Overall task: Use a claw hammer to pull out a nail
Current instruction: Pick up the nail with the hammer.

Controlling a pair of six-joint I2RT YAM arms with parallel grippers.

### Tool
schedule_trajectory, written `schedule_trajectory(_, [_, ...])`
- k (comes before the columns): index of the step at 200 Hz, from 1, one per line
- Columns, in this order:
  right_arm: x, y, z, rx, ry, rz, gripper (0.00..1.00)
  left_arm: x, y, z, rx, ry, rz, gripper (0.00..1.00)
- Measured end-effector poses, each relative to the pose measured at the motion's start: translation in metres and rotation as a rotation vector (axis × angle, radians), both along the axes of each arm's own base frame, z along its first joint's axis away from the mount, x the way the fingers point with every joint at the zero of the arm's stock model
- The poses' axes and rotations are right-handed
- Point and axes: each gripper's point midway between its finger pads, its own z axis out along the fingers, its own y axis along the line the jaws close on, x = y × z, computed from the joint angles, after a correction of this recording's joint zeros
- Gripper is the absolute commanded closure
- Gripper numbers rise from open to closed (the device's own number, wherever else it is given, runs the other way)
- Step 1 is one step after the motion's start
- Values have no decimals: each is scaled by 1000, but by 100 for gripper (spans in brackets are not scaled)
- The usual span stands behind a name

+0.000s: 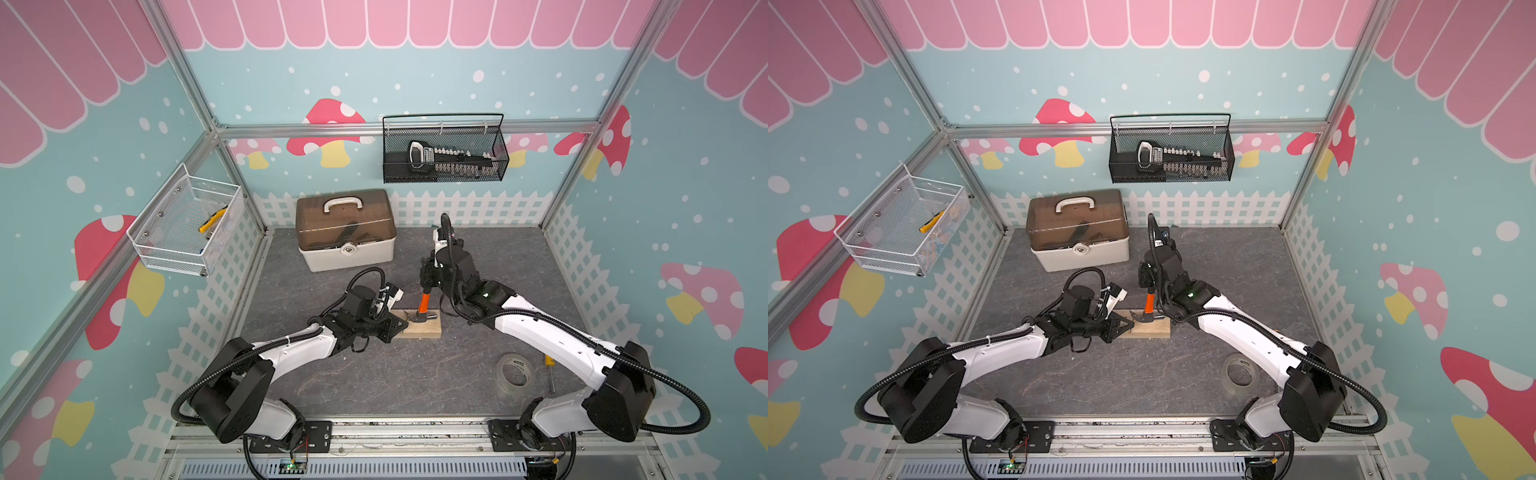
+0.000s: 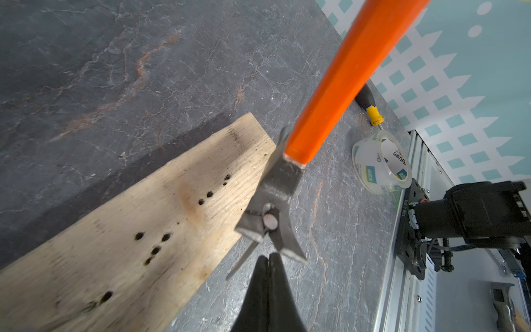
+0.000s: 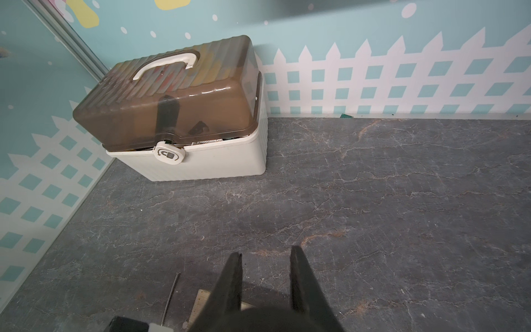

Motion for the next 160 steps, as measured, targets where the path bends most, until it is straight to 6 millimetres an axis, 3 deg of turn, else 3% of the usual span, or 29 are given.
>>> schedule_trajectory(49, [1,-1,0,8,6,8,100,0,5,-7,47,-18,-3,66])
schedule_trajectory(86, [-1,1,3,27,10,29,100,1,7,-9,64,-32,-1,65])
schedule_trajectory(110, [-3,4,2,36,17,46,100,3,6,-11,65,-38,-5,72])
schedule_trajectory(160, [-2,4,1,42,27,56,100,4,2,-17,72,-46,-33,99])
